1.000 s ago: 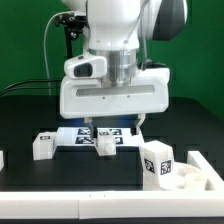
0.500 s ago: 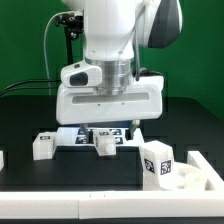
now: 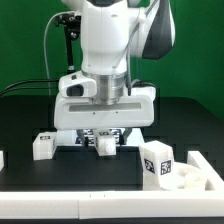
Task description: Assemble stool
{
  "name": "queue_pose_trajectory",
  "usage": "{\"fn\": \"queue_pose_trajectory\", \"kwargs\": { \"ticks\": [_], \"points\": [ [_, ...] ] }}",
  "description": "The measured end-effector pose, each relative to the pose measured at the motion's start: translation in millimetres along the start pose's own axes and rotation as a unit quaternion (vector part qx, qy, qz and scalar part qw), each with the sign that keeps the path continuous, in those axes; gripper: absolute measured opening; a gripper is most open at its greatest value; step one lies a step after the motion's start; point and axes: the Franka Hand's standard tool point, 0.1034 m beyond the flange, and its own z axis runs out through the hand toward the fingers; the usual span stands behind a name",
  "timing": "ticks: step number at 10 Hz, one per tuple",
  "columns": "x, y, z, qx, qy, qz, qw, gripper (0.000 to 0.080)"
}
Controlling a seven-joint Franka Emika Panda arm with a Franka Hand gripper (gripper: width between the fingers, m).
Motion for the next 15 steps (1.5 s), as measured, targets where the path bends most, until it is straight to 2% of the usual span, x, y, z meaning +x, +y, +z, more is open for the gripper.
{"fn": "queue_pose_trajectory", "kwargs": {
  "ticks": [1, 3, 4, 6, 8, 10, 11, 12, 13, 14, 15],
  "points": [
    [-0.3, 0.1, 0.2, 0.0, 0.0, -0.003, 1.0, 0.0644],
    [-0.1, 0.1, 0.1, 0.0, 0.0, -0.003, 1.0, 0.033],
    [4.1, -3.8, -3.2, -0.004, 0.005, -0.051, 0.999, 0.0331],
    [22.2, -31.7, -22.5, -0.019, 0.039, -0.187, 0.981, 0.0331],
    [18.7, -30.1, -18.3, -0.032, 0.043, -0.245, 0.968, 0.0331],
    [18.8, -28.0, -18.5, -0.037, 0.039, -0.313, 0.948, 0.0331],
    [19.6, -28.0, -19.1, -0.041, 0.038, -0.357, 0.932, 0.0331],
    [22.8, -32.0, -21.2, -0.049, 0.037, -0.428, 0.901, 0.0331],
    [25.4, -39.5, -22.2, -0.054, 0.034, -0.486, 0.871, 0.0333],
    [26.0, -40.7, -22.5, -0.057, 0.031, -0.528, 0.846, 0.0333],
    [22.0, -30.2, -20.5, -0.057, 0.027, -0.565, 0.823, 0.0333]
  ]
}}
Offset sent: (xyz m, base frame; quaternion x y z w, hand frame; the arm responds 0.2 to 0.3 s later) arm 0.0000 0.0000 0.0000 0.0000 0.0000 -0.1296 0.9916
